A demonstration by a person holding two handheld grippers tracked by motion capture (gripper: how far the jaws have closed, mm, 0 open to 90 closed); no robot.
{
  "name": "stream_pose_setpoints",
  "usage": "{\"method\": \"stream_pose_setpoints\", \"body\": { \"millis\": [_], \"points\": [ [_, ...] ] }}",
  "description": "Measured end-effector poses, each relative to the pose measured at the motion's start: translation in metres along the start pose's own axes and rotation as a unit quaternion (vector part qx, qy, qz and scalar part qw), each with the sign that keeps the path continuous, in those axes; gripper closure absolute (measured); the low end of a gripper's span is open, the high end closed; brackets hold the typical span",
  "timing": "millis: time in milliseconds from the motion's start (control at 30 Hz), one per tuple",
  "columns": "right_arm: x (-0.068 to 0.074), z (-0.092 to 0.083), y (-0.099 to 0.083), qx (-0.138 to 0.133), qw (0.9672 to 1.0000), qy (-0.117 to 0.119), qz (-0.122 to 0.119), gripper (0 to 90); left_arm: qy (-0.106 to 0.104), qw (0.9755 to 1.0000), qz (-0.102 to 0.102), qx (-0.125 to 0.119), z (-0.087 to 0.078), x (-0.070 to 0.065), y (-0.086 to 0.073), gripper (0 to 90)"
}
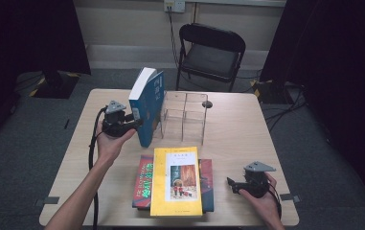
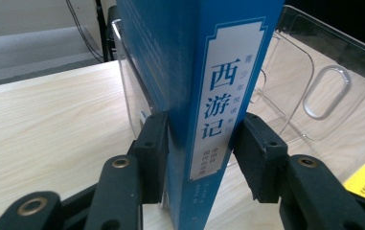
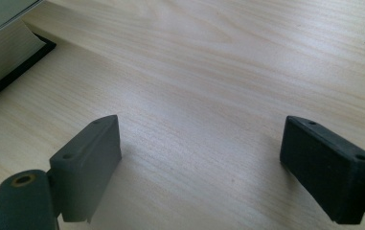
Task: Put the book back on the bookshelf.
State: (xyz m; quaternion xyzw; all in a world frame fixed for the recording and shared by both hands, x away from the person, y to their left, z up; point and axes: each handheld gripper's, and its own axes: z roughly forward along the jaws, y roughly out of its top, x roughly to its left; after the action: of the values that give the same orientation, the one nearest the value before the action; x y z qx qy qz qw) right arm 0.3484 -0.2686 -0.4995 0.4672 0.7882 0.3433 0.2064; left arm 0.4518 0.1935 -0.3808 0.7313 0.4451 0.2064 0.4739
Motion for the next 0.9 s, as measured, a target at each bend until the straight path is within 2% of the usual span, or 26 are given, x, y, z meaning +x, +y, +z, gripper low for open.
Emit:
{"method": "stream_pose_setpoints", "body": {
  "millis": [100, 267, 600, 667, 733, 800, 900],
  "points": [
    [0.0, 0.0, 0.0, 0.0, 1.0, 0.0, 0.0, 13.8, 0.0, 1.0, -0.006, -0.001, 0.0, -0.002, -0.001, 56.8],
    [0.0, 0.0, 0.0, 0.0, 1.0, 0.0, 0.0, 13.8, -0.001, 1.0, -0.003, -0.004, 0.0, -0.002, -0.004, 56.4],
    [0.0, 0.0, 0.0, 0.0, 1.0, 0.0, 0.0, 13.8, -0.001, 0.9997, 0.009, 0.024, 0.004, -0.001, -0.019, 57.7],
    [0.0, 0.0, 0.0, 0.0, 1.0, 0.0, -0.001, 13.8, -0.001, 0.9997, 0.01, 0.023, 0.005, -0.001, -0.023, 58.7],
    [0.0, 0.0, 0.0, 0.0, 1.0, 0.0, 0.0, 13.8, -0.005, 0.9995, 0.009, 0.03, 0.006, -0.001, -0.026, 60.3],
    [0.0, 0.0, 0.0, 0.0, 1.0, 0.0, 0.0, 13.8, -0.01, 0.9994, 0.009, 0.033, 0.006, 0.0, -0.029, 66.7],
    [0.0, 0.0, 0.0, 0.0, 1.0, 0.0, 0.0, 13.8, -0.018, 0.9991, 0.0, 0.039, 0.008, 0.001, -0.033, 63.8]
  ]
}}
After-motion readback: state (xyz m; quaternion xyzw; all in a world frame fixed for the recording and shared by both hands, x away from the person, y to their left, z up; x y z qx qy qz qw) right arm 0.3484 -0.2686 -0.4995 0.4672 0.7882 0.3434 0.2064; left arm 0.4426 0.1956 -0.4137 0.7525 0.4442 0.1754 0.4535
